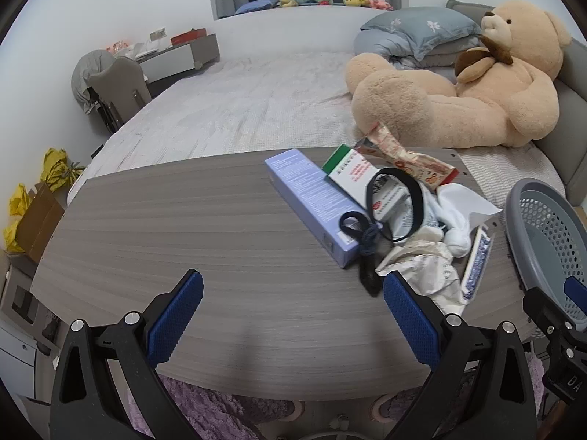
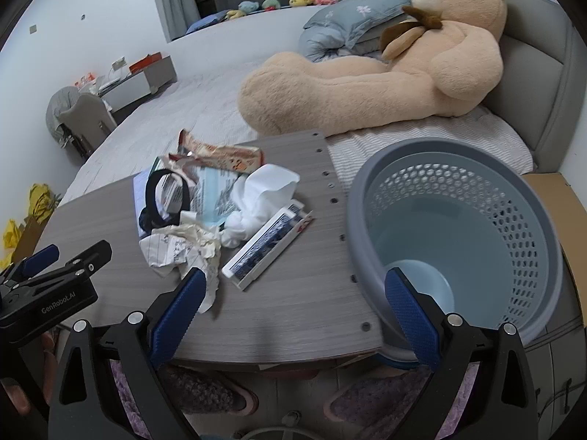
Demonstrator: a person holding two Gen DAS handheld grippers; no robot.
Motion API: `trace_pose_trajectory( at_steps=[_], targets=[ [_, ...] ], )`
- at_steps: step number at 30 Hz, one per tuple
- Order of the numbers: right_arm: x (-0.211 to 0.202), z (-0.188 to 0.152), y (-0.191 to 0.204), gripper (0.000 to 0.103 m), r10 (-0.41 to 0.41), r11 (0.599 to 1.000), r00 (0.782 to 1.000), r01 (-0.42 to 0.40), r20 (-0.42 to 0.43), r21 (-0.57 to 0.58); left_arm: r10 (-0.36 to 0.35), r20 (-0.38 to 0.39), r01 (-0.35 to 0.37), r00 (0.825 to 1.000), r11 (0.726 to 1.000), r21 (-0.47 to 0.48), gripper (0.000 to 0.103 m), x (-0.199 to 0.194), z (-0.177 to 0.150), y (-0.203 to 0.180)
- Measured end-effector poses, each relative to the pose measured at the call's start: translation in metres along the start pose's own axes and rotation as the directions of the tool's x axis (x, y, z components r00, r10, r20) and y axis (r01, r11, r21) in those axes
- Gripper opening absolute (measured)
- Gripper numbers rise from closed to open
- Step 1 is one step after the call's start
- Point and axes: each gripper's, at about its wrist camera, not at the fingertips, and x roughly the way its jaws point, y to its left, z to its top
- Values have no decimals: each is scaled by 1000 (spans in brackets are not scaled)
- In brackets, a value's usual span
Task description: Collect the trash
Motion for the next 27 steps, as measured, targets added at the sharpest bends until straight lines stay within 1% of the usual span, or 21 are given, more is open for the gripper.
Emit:
trace_pose_trajectory(
  at_steps=[7, 13, 18, 27],
  targets=[
    [16, 2, 26, 94, 48, 998, 998, -49, -27, -50, 34, 16, -34, 999, 999, -3, 97, 7, -2, 20],
    [31, 8, 50, 94, 79, 992, 996, -82, -37, -92, 46, 1, -46, 999, 999, -28, 97, 19, 1, 43],
    [45, 10, 67, 94, 86, 988, 995, -92, -50, -127, 41, -8, -41, 999, 998, -54, 97, 27, -1, 57],
    [63, 8, 87, 93, 51, 981, 996, -63, -71, -184, 35, -17, -36, 999, 997, -68, 97, 32, -2, 67]
  ],
)
